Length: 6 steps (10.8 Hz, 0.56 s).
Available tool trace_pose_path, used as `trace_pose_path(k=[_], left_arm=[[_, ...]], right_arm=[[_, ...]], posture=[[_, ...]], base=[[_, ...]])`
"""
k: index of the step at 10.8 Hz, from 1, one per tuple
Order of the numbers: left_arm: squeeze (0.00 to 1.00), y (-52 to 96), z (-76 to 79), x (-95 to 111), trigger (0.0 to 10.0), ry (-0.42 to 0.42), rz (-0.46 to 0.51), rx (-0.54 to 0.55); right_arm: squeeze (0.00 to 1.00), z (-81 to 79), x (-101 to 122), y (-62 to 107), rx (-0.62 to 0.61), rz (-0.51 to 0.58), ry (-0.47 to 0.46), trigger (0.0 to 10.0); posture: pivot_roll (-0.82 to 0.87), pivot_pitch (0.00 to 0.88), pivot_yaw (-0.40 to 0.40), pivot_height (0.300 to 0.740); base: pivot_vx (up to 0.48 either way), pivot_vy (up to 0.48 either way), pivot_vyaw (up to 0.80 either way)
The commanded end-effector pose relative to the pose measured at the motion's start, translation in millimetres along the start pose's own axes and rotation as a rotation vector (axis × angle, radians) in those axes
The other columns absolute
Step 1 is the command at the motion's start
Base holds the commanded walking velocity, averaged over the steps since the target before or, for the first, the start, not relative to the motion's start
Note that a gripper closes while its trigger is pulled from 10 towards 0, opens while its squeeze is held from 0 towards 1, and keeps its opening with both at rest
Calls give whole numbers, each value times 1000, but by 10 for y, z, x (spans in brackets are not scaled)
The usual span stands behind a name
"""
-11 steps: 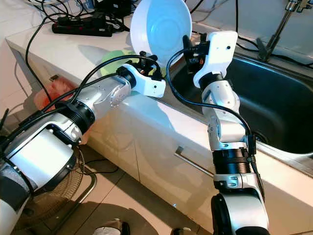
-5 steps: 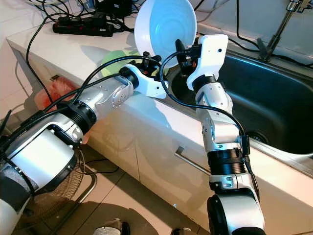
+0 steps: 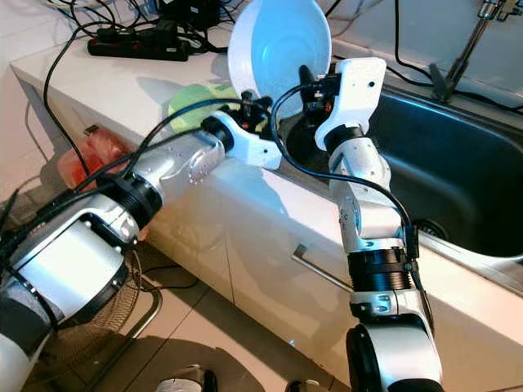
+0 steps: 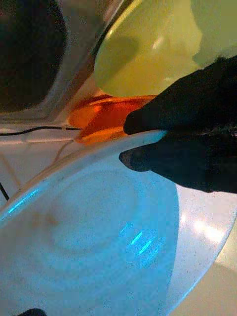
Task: Kitchen organization
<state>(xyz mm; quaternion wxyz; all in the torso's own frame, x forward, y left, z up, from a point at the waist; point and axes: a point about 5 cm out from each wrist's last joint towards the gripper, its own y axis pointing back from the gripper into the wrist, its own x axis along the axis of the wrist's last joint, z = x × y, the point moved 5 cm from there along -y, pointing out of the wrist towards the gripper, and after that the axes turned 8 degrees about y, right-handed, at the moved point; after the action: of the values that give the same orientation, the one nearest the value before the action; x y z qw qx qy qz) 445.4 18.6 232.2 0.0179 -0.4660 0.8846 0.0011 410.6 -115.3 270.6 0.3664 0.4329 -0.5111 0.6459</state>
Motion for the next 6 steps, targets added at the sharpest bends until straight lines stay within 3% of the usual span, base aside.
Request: trace_pose_path(k=[1,6], left_arm=[[0,-29,-81,191,10000,-20,78,36],[0,-21,-179,253,10000,-45,106,101]], right_arm=[[0,-7,-43,-2,3,-19,-8,0],[0,-10,-112,0,3,-46,-16,0]], posture=[[22,16,2,740],[27,11,-2,740]], base=[[0,0,0],[0,0,0]])
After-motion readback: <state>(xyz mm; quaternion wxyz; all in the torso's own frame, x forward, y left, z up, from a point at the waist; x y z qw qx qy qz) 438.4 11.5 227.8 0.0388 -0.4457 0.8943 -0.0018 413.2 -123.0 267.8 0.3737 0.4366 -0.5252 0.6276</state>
